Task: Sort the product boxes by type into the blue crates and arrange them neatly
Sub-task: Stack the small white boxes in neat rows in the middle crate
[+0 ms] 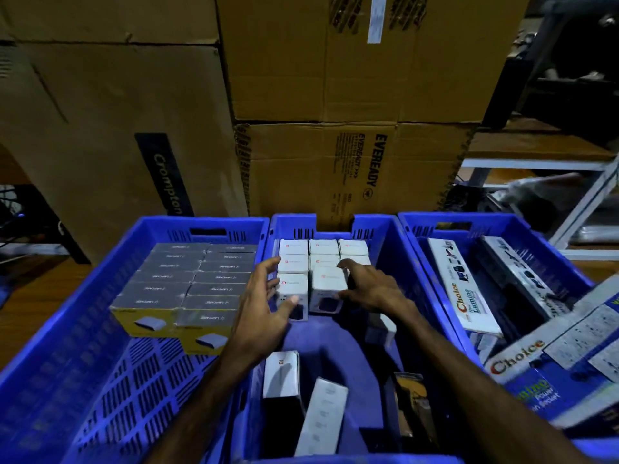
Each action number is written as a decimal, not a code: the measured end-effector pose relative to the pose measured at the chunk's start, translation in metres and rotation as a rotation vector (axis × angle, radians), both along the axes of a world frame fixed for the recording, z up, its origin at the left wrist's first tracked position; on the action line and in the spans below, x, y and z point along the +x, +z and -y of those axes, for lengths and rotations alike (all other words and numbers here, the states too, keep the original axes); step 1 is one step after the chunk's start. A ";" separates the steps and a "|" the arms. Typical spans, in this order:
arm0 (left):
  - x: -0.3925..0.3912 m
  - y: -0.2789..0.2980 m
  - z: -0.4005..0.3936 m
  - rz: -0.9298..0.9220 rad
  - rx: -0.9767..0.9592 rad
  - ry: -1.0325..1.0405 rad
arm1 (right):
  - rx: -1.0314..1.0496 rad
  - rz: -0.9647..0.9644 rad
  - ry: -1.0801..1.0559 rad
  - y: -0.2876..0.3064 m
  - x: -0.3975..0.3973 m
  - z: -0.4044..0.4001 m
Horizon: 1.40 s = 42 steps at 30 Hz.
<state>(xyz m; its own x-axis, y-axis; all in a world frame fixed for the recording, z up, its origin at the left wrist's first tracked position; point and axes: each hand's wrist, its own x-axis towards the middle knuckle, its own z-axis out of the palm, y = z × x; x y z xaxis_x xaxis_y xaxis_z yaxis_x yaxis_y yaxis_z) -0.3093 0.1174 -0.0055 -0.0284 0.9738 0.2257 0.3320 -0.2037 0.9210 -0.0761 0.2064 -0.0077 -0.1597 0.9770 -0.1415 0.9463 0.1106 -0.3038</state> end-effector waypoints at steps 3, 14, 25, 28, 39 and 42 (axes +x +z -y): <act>-0.001 -0.004 -0.001 -0.031 0.000 -0.010 | 0.009 0.017 0.000 -0.013 -0.012 -0.005; 0.002 -0.005 -0.001 -0.182 0.107 -0.029 | 0.077 -0.058 -0.048 -0.045 -0.009 0.006; 0.004 -0.009 0.002 -0.278 0.091 -0.070 | 0.029 -0.127 -0.376 -0.039 0.021 0.020; 0.004 -0.010 0.003 -0.312 0.109 -0.083 | -0.039 0.032 -0.380 -0.049 0.010 0.029; 0.005 -0.009 0.004 -0.323 0.115 -0.106 | 0.050 0.187 -0.318 -0.026 0.005 0.052; 0.009 -0.008 0.006 -0.234 0.080 -0.141 | 0.105 0.004 -0.367 0.001 0.003 0.077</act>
